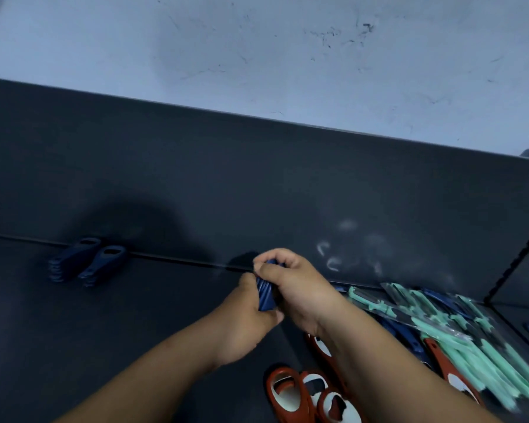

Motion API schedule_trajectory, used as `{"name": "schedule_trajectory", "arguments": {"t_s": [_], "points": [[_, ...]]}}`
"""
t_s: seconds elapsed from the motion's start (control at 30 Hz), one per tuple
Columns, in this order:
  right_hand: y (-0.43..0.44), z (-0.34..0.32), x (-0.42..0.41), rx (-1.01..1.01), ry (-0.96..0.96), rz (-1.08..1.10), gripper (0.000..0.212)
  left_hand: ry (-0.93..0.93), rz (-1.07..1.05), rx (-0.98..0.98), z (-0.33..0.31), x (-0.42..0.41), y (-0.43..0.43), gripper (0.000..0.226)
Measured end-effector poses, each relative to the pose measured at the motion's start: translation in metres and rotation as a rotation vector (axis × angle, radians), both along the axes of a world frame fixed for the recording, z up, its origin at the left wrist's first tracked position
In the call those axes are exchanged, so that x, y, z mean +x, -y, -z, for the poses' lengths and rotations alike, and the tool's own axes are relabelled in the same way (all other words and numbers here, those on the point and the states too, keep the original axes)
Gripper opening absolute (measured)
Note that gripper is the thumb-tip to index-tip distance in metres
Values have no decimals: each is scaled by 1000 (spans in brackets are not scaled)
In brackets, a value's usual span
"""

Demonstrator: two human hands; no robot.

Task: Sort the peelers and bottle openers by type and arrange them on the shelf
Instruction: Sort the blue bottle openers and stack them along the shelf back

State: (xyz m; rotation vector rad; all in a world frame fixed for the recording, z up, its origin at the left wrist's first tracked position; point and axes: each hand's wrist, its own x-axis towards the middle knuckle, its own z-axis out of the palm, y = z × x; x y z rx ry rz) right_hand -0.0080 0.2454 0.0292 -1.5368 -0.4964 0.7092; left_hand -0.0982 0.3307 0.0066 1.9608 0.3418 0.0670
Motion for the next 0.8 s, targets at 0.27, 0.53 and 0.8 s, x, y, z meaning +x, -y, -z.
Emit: {"name": "schedule_trajectory", "arguments": {"t_s": [0.27,0.53,0.8], "points": [[-23,12,-8,9,-110,125,24,-5,-208,543,3,-14,3,19],[-50,4,-22,-144,-29,79,20,-57,-248,701,3,-29,-16,33],[-99,-4,-34,-131,-194,119,9,-244,-350,1251,0,-38,-42,39]]}}
